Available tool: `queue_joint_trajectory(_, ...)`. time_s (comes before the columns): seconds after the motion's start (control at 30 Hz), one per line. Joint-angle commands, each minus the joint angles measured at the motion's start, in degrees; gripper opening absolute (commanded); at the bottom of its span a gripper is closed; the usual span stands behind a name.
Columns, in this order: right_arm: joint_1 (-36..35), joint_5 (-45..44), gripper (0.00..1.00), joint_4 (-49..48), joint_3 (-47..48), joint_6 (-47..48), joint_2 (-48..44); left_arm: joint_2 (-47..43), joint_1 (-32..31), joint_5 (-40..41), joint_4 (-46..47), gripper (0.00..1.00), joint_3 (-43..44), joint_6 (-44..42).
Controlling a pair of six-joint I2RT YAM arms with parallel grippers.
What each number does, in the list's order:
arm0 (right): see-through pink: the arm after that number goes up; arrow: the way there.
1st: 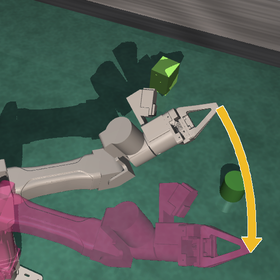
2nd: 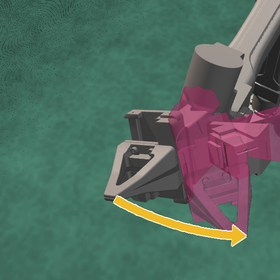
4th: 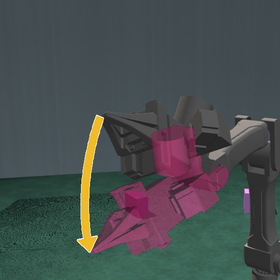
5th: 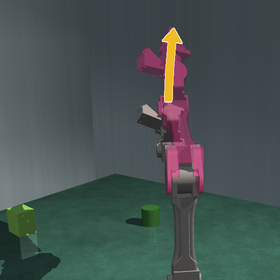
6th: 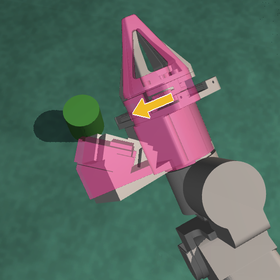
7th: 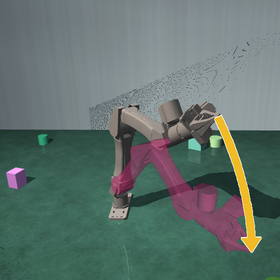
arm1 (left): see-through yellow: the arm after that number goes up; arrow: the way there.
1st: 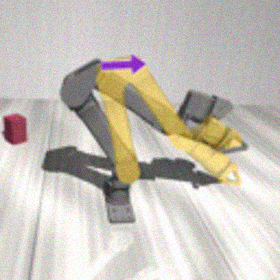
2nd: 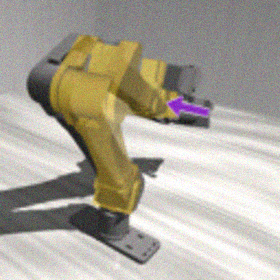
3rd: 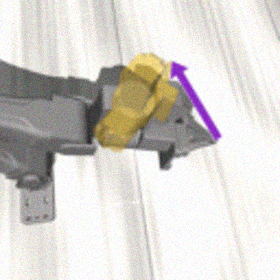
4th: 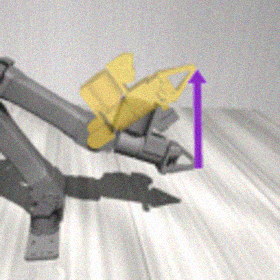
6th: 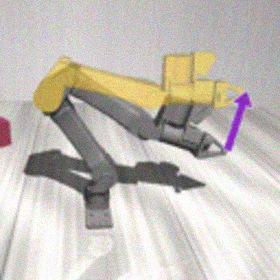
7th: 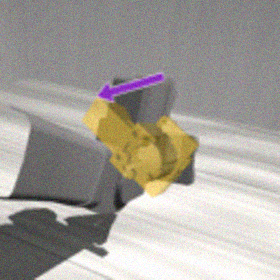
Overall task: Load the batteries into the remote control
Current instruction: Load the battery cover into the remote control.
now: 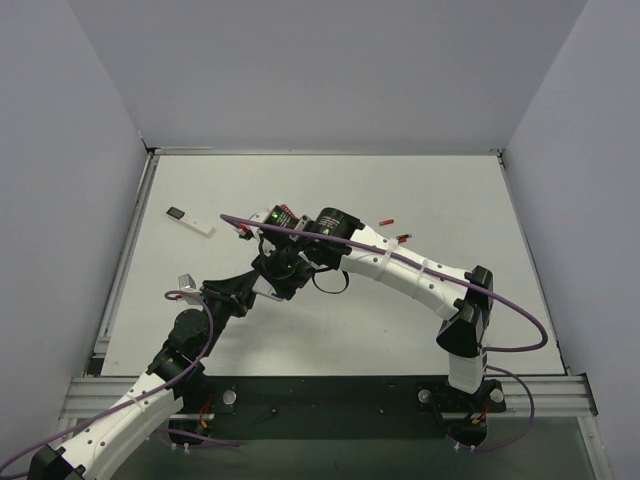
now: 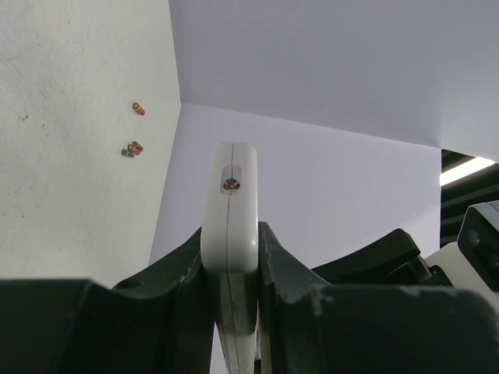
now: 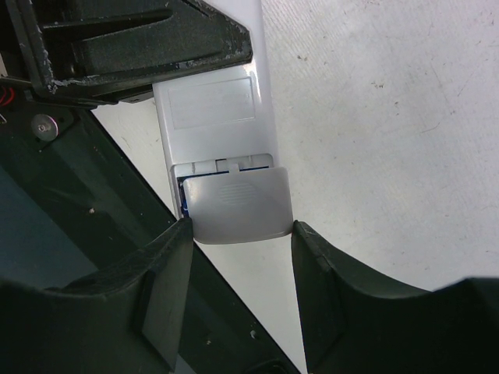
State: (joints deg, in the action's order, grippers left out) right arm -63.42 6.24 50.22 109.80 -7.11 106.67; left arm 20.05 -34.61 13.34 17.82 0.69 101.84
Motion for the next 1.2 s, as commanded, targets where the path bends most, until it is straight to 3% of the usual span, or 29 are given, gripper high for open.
queue_joint_trajectory(0.0, 0.0, 0.4, 0.16, 2.4, 2.0, -0.6, 0.8, -0.5, -0.5, 1.4, 4.7, 0.00, -3.2, 1.1)
queue_joint_trajectory(0.63, -0.3, 1.5, 0.20, 3.0, 2.8, -0.3, 2.3, 0.0, -0.8, 1.9, 6.3, 0.00, -3.1, 0.8)
queue_joint_trajectory(1.17, -0.2, 0.7, 0.33, 4.2, 3.1, -0.4, 2.3, -0.1, -0.8, 2.2, 6.9, 0.00, -3.3, 0.8)
